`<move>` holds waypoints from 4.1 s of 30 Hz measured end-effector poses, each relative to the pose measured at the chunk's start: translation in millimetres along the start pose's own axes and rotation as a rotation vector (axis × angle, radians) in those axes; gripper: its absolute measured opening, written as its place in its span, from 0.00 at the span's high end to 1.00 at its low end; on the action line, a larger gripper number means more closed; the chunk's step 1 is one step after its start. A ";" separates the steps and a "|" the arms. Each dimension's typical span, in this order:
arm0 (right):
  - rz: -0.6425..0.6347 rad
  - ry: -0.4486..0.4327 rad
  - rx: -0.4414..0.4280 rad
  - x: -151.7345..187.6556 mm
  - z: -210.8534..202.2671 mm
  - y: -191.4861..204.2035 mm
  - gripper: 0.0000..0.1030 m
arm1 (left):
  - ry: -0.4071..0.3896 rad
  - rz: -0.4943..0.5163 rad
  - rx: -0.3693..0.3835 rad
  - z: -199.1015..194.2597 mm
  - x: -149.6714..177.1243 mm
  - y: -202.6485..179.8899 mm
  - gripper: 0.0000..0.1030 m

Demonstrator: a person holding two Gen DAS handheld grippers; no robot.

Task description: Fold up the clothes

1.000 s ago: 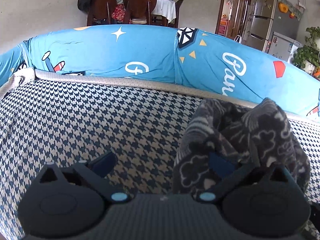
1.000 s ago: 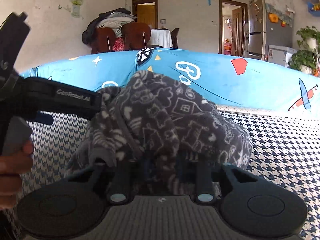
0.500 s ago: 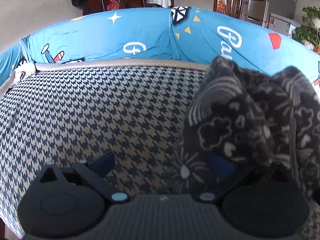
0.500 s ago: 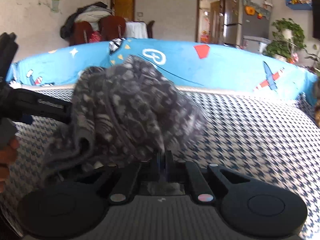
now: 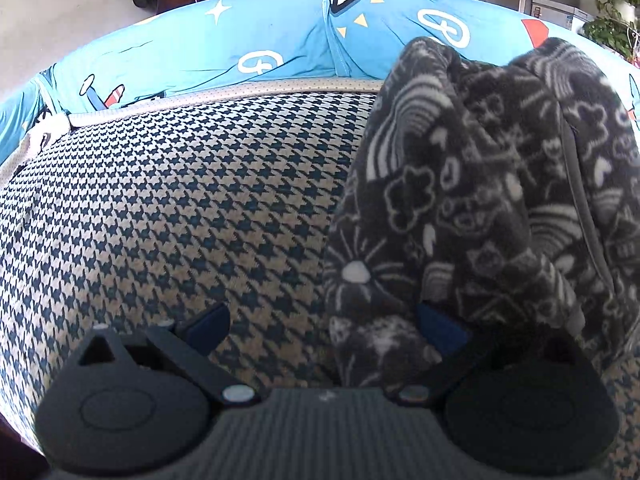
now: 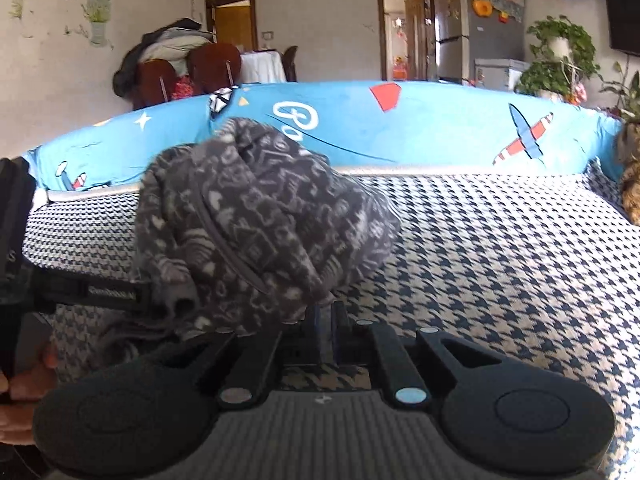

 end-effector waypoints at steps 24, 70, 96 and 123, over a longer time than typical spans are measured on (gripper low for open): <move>-0.138 -0.008 -0.217 -60.3 67.0 73.6 0.55 | 0.042 -0.006 0.019 -5.1 2.3 1.2 0.00; 0.153 -0.049 -0.073 -72.3 1.2 -56.1 0.53 | -0.136 0.002 0.165 -22.9 -158.8 -9.6 0.00; 0.409 0.319 -0.100 -54.6 127.7 -61.4 0.06 | 0.003 0.115 0.282 48.0 -136.2 -39.8 0.00; 0.351 0.314 -0.270 -57.9 179.2 -18.7 0.00 | 0.027 0.012 0.311 37.9 -99.5 -4.9 0.00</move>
Point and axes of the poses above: each gripper's, at about its wrist camera, not at the fingertips, and z roughly the way its jaws point, y to its left, x to its underside, the point moved 8 cm from there along z, roughly the way its jaws point, and after that the axes turned 9 degrees about z, right-handed, at the moved point
